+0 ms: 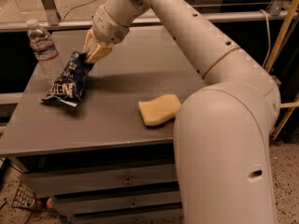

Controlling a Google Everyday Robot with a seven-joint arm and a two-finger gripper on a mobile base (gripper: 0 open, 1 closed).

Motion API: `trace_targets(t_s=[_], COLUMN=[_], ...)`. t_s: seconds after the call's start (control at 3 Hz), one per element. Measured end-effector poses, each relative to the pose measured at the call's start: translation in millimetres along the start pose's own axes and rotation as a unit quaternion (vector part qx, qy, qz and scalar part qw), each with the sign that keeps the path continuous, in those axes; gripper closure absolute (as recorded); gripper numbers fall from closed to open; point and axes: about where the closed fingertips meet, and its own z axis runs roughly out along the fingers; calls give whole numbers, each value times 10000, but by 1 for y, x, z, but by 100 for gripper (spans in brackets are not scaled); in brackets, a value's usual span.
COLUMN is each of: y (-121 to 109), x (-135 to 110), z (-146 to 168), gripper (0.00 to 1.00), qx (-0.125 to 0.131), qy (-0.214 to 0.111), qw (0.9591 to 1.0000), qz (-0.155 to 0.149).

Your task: Move blue chip bag near water bottle

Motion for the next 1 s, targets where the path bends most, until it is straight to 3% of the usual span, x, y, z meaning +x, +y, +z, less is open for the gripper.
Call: trace_targets(t_s=[0.67,1.0], y=[-1,-2], x=[-1,-1], z=[6,8], gripper=[5,0], qx=[-15,-21], qy=[-22,-29], qw=[10000,10000], qz=[-2,-3])
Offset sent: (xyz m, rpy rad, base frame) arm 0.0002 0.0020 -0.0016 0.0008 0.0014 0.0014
